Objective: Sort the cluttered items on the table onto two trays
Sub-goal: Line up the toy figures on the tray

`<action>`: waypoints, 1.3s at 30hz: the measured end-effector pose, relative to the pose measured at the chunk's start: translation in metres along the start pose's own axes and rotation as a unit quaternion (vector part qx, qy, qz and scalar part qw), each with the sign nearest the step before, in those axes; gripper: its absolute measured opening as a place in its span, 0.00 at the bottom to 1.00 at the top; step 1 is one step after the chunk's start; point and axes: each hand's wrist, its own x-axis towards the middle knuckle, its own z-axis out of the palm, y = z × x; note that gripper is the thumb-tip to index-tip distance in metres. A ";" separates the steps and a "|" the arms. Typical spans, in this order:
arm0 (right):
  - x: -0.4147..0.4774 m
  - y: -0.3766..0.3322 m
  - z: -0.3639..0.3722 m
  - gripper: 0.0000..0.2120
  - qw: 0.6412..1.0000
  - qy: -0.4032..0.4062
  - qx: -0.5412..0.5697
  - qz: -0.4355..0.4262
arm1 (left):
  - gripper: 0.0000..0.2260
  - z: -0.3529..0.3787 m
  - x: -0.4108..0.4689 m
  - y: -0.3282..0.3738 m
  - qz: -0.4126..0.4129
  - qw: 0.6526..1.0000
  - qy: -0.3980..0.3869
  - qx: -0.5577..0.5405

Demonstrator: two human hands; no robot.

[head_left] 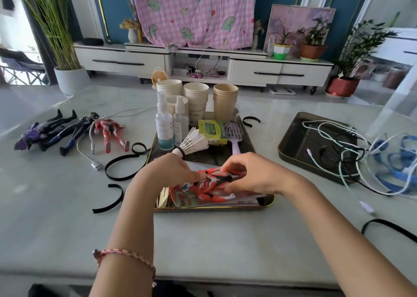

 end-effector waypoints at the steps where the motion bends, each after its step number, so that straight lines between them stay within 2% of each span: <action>1: -0.001 -0.001 0.000 0.17 1.000 0.002 -0.002 0.003 | 0.19 0.000 0.000 0.000 0.001 1.000 0.000 -0.008; 11: -0.008 -0.006 -0.005 0.23 0.999 -0.008 -0.036 0.009 | 0.21 0.003 0.002 -0.003 -0.014 1.000 0.004 0.023; 16: -0.006 -0.005 -0.008 0.17 1.000 -0.023 -0.007 0.005 | 0.20 0.002 0.004 -0.006 -0.008 1.000 0.027 0.010; 18: -0.005 -0.008 -0.010 0.12 0.999 0.027 0.020 -0.005 | 0.16 0.000 0.003 -0.006 -0.002 0.997 0.069 -0.041; 21: -0.004 -0.016 -0.011 0.07 0.989 0.123 0.072 -0.027 | 0.12 -0.006 -0.001 -0.012 0.012 0.971 0.197 -0.134; 25: 0.006 -0.036 -0.007 0.05 0.980 0.167 0.089 -0.054 | 0.09 -0.019 -0.005 -0.043 0.021 0.933 0.340 -0.117; 28: 0.013 -0.058 0.004 0.06 0.975 0.140 0.153 -0.083 | 0.12 -0.036 0.007 -0.094 0.002 0.926 0.377 -0.037; 31: 0.025 -0.086 0.017 0.06 0.973 0.071 0.188 -0.111 | 0.15 -0.057 0.022 -0.143 -0.041 0.923 0.381 0.024; 37: 0.089 -0.143 0.053 0.05 0.979 -0.009 0.186 -0.088 | 0.16 -0.069 0.039 -0.193 -0.057 0.896 0.440 -0.008; 39: 0.120 -0.157 0.071 0.07 0.988 0.001 0.134 -0.076 | 0.19 -0.068 0.043 -0.205 -0.067 0.901 0.428 0.003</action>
